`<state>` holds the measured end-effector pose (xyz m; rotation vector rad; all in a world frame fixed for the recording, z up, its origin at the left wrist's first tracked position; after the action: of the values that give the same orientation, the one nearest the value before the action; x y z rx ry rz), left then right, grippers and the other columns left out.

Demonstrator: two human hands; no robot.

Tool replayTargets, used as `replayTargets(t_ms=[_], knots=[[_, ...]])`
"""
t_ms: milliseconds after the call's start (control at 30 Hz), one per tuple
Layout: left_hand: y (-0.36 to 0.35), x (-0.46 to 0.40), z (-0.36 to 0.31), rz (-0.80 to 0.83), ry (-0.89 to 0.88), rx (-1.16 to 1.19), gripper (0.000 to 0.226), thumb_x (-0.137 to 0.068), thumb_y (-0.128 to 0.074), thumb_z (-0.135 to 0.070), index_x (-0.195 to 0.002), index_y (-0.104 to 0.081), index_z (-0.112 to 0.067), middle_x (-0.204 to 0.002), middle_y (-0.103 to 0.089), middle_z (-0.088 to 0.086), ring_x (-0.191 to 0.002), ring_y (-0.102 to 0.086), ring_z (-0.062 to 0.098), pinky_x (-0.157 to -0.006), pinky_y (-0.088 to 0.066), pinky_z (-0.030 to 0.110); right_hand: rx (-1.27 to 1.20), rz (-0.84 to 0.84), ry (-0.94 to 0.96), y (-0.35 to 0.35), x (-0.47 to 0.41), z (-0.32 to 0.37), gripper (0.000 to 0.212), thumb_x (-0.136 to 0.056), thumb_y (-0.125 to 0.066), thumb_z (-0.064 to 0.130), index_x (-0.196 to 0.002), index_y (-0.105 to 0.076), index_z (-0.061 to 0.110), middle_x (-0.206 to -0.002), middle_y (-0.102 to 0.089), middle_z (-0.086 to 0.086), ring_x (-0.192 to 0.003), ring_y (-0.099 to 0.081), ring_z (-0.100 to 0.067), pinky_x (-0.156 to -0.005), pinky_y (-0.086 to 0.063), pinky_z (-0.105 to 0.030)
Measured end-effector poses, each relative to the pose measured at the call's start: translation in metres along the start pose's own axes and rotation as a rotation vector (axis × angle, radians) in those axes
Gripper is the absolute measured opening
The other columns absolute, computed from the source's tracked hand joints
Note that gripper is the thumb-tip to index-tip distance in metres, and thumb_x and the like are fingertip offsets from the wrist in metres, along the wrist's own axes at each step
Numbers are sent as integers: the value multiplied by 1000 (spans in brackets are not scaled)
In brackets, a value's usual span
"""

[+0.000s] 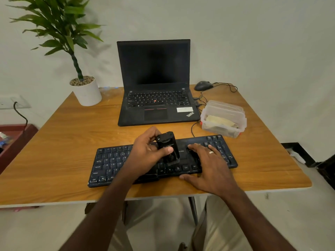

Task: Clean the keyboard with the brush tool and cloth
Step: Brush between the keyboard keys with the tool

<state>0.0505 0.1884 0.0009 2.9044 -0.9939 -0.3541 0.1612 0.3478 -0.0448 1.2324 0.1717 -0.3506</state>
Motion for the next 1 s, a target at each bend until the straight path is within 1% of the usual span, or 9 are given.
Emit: replayTargets(t_ms=[167, 267, 467, 533, 633, 733, 833, 933, 1000], knots=[[-29, -2, 1, 98, 11, -50, 32, -84, -74, 4, -96, -44, 3, -96, -62, 20, -86, -72, 31, -64, -63, 40, -29, -31, -5, 3, 1, 2, 99, -67, -68, 79, -143, -39, 22, -138, -57, -2, -127, -53, -19, -118, -32, -46], [-49, -3, 4, 69, -6, -9, 32, -85, -73, 5, -96, -42, 3, -87, -61, 12, -72, -70, 17, -59, -60, 32, -71, -37, -41, 6, 1, 2, 104, -64, -71, 76, -144, -39, 18, -142, -52, -3, -130, -49, -22, -112, -40, -45], [-14, 3, -3, -97, -37, 3, 25, -87, -70, 5, -96, -48, -3, -98, -63, 15, -64, -71, 11, -54, -56, 22, 13, -69, -173, 26, 11, -29, 108, -59, -54, 95, -141, -47, 25, -155, -43, 0, -146, -32, -18, -120, -24, -52], [-2, 3, -3, -79, -27, -21, 25, -86, -70, 5, -96, -47, -2, -102, -63, 15, -68, -73, 13, -55, -58, 24, 27, -34, -237, 27, 14, -45, 115, -56, -47, 100, -141, -50, 24, -156, -41, -1, -147, -31, -19, -121, -24, -47], [-5, 2, -2, 31, -15, -79, 27, -85, -72, 5, -94, -47, 0, -91, -61, 13, -64, -70, 9, -55, -54, 20, -14, -10, -242, 22, 15, -47, 113, -55, -50, 98, -139, -54, 22, -156, -42, -2, -145, -33, -18, -118, -25, -39], [-23, -2, -5, 147, 0, -87, 30, -84, -75, 2, -90, -48, -11, -94, -63, 7, -82, -75, 19, -65, -60, 29, -43, 26, -202, 11, 14, -30, 112, -57, -54, 95, -142, -51, 23, -158, -38, 1, -147, -30, -16, -120, -23, -38], [-36, -14, -5, 199, 27, -165, 31, -83, -77, -1, -91, -48, -11, -102, -65, 3, -96, -73, 21, -72, -63, 37, -55, 26, -138, 0, 14, -14, 108, -62, -56, 91, -144, -50, 20, -158, -38, -1, -148, -27, -16, -121, -26, -42], [-39, -24, -4, 122, -20, -251, 32, -83, -78, -5, -90, -49, -15, -102, -63, 4, -98, -71, 19, -76, -64, 39, -62, 8, -137, -3, 14, -12, 104, -65, -58, 88, -143, -51, 19, -158, -39, -1, -149, -28, -16, -121, -25, -40], [-37, -23, -1, 24, -46, -216, 33, -84, -78, -6, -91, -47, -14, -102, -62, 5, -94, -73, 22, -71, -64, 41, -64, 6, -136, -3, 15, -12, 103, -66, -58, 88, -143, -51, 20, -158, -39, -2, -149, -27, -16, -121, -26, -41]])
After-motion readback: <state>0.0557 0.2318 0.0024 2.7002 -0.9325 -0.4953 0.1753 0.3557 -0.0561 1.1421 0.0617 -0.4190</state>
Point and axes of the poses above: each hand's wrist, its own x-axis away from the middle knuckle, its own y-axis out of the back of the hand, z = x × y, the point moved 8 cm from there along -x, towards the middle knuckle
